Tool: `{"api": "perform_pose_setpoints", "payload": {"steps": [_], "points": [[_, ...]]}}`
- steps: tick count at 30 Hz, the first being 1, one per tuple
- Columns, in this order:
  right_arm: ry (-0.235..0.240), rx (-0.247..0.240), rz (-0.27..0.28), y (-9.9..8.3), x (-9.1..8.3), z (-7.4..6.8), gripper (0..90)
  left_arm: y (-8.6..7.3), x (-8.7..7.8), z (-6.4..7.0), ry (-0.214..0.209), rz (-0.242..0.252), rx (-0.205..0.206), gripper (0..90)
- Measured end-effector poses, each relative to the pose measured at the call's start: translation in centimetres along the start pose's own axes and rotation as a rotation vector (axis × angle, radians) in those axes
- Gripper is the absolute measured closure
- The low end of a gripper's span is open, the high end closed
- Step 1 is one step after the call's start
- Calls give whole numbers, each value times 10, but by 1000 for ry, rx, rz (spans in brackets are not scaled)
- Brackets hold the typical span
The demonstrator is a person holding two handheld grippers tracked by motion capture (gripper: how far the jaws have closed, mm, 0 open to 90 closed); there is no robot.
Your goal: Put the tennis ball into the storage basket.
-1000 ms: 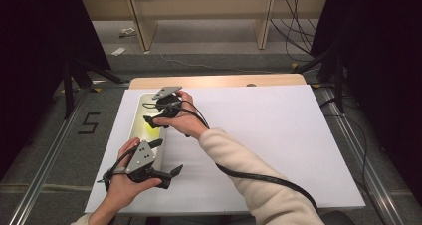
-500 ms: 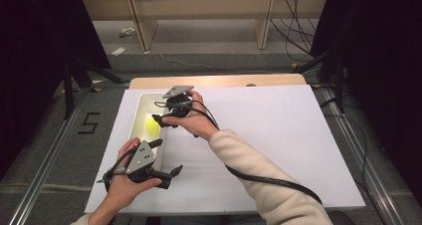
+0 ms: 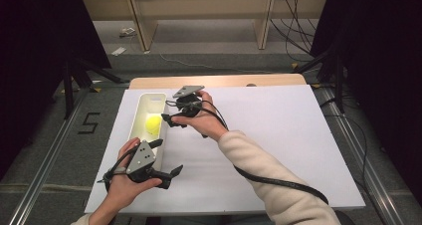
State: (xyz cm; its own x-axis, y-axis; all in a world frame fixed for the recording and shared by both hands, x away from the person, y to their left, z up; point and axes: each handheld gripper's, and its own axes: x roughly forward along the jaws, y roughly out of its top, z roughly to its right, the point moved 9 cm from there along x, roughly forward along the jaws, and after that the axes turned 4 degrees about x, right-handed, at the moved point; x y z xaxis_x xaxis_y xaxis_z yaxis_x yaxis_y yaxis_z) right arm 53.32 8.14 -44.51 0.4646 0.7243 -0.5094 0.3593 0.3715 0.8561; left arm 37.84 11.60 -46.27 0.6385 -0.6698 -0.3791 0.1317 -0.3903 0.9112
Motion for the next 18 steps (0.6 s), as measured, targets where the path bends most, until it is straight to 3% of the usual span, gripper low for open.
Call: {"api": "perform_pose_setpoints", "payload": {"steps": [18], "points": [[-30, 23, 16, -7, -23, 20, 201, 0, 0, 0, 3, 1, -1, 0]]}}
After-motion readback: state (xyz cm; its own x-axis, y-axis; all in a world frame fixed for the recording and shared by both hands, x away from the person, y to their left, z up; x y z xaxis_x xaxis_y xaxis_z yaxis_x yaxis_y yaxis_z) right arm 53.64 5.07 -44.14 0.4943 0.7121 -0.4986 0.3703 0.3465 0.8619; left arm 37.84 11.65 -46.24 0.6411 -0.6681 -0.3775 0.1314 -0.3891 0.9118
